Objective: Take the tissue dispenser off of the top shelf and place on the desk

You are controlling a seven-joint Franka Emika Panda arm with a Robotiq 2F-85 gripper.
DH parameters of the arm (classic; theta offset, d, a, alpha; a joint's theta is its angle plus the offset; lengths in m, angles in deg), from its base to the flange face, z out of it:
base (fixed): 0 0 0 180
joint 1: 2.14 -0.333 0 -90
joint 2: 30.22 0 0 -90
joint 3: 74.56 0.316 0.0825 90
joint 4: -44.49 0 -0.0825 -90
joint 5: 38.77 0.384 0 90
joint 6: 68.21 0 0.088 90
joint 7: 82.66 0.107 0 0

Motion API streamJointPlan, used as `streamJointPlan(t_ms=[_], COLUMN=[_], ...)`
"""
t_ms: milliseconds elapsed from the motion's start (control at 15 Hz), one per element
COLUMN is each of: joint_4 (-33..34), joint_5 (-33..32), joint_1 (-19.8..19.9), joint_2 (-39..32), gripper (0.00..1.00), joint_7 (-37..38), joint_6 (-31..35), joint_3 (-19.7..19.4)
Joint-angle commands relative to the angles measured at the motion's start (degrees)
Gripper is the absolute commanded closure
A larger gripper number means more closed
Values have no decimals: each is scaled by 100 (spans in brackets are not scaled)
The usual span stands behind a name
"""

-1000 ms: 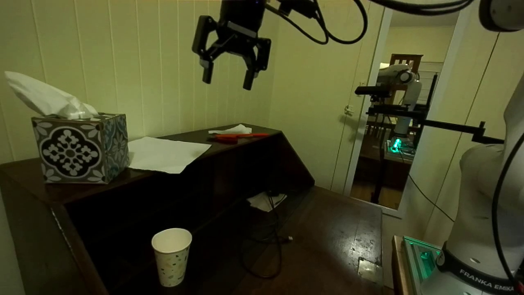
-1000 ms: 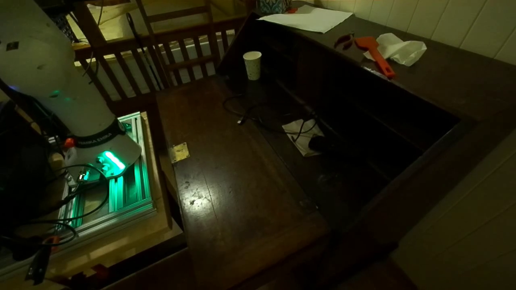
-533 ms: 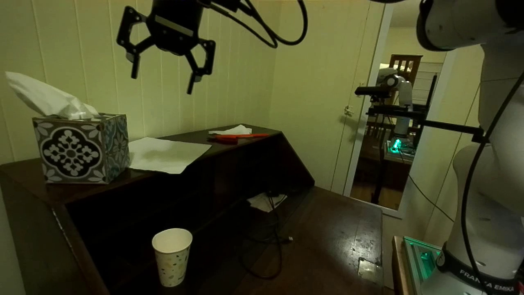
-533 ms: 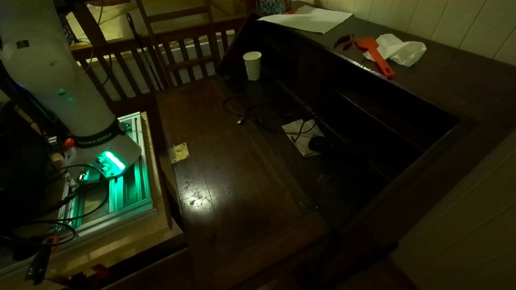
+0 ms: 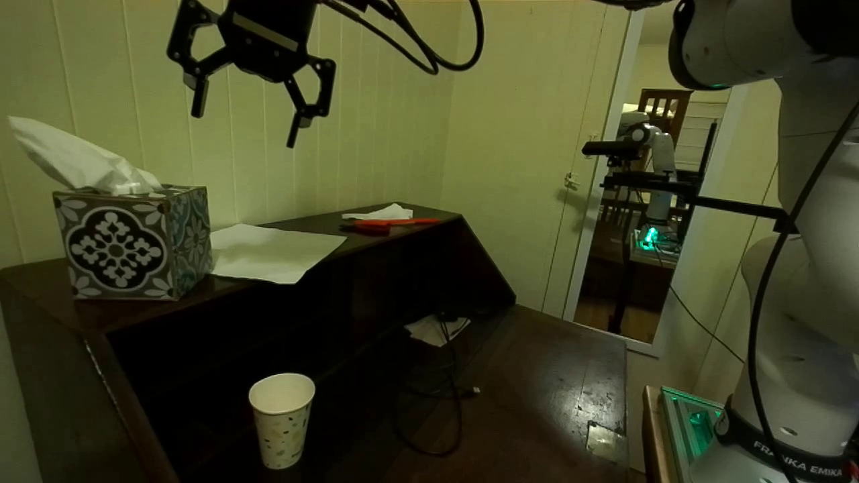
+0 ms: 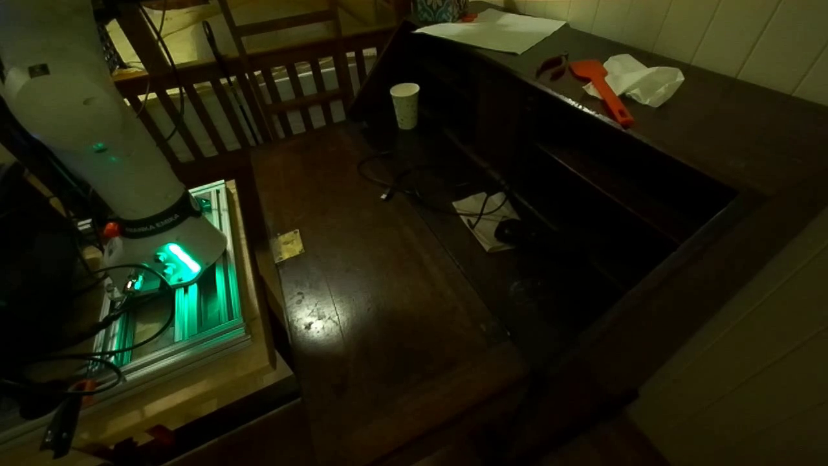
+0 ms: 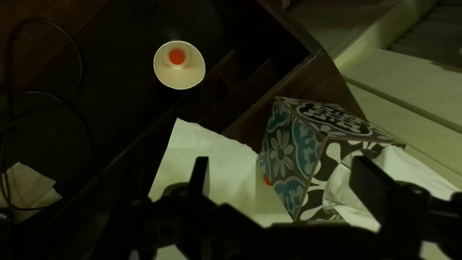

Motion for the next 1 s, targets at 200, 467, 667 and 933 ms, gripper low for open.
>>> streamJointPlan(t_ms=[200,467,667,933], joint_4=[841,1601,2093,2609], joint_5=[-303,-387,-374,-310], joint_1=[-512,-812,-930,-1009], joint_2=[-854,-1550,-1918,-2327], gripper=[0,0,0,0], joint_7=[152,187,166,218], joint_6=[564,596,495,463], joint_3=[-518,-949,-1225,-1452])
